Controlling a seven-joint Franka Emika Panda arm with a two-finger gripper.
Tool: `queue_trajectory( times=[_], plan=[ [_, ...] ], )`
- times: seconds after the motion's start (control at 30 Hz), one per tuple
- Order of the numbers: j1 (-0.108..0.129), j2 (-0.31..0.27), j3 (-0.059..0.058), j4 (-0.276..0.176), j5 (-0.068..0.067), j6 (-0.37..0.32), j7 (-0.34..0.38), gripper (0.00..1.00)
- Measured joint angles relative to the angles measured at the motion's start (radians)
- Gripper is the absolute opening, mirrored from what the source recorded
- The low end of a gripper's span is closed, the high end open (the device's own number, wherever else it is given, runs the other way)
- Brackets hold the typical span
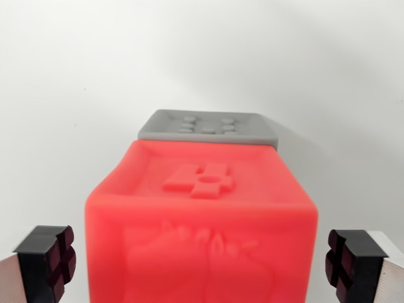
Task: Destack cube
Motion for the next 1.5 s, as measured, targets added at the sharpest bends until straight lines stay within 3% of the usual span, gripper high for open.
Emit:
queue_trajectory(
  times=[0.27, 0.3, 1.5],
  plan=[
    [-0.001, 0.021, 0.002, 0.003, 0.001, 0.018, -0.001, 1.00],
    [-0.001, 0.022, 0.002, 0.004, 0.001, 0.019, -0.002, 0.00],
    [-0.001, 0.022, 0.002, 0.004, 0.001, 0.019, -0.002, 0.00]
  ],
)
